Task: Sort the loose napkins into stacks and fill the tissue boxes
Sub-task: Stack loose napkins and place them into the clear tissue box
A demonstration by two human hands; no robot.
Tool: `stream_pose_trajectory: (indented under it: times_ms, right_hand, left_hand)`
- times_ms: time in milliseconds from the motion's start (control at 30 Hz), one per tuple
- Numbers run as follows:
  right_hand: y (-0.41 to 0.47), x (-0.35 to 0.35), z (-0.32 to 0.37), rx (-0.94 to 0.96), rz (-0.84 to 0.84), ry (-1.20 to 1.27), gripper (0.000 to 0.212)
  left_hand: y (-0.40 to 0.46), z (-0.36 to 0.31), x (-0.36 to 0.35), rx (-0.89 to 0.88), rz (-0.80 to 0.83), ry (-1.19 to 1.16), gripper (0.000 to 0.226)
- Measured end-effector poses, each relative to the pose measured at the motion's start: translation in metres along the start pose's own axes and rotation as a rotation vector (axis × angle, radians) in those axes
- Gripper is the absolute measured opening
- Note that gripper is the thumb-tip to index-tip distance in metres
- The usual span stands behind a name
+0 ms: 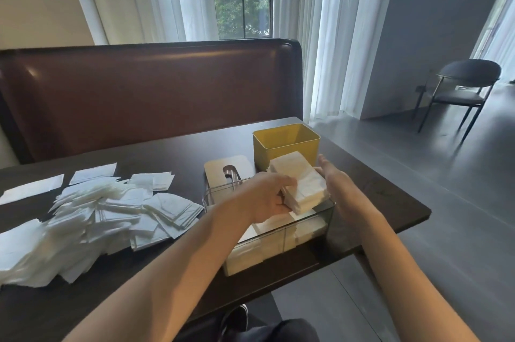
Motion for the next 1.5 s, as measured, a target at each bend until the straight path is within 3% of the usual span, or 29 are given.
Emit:
stream_pose_trajectory:
  times_ms: [167, 300, 467, 600, 833, 1000, 1067, 1267, 1500]
  right_hand:
    - [0.004, -0.005, -0.010, -0.021, -0.012, 0.037, 0.073]
    - [0.008, -0.006, -0.011, -0.006, -0.012, 0.055, 0.069]
    - [0.012, -0.005, -0.014, 0.020, -0.033, 0.019, 0.065]
    - [0.012, -0.005, -0.013, 0.038, -0.046, 0.017, 0.063]
    - [0.016, -0.004, -0.015, 0.037, -0.081, 0.001, 0.061]
    - [0.015, -0.001, -0.014, 0.068, -0.105, 0.017, 0.058]
    - [0.016, 0.000, -0.013, 0.079, -0.118, 0.002, 0.057]
    - [0.014, -0.004, -0.008, 0.115, -0.114, -0.026, 0.056]
    - [0.006, -0.005, -0.005, 0.193, -0.185, -0.123, 0.050]
  left_hand:
    - [0.000, 0.005, 0.003, 0.082, 0.020, 0.093, 0.037]
    - [0.001, 0.007, 0.002, 0.112, -0.002, 0.135, 0.031]
    - [-0.002, 0.004, -0.004, 0.079, -0.112, 0.551, 0.032]
    - [-0.007, -0.001, -0.008, 0.105, -0.106, 0.653, 0.017]
    - [-0.011, -0.008, -0.008, -0.050, -0.212, 0.711, 0.020]
    - [-0.015, -0.017, -0.001, -0.249, -0.384, 0.939, 0.028]
    - [-0.014, -0.020, -0.001, -0.268, -0.394, 0.911, 0.028]
    - [-0.012, -0.006, -0.008, 0.056, -0.178, 0.592, 0.040]
    - [-0.018, -0.020, -0.009, -0.054, -0.201, 0.549, 0.047]
Point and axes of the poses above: each hand's wrist, its own y-axis towards the middle knuckle, its own x-axis out of the back of the hand, z = x × y, the point moved 2 cm from there along y, towards the middle knuckle, and after that the axes turned 9 degrees about z, right-handed, at the moved point
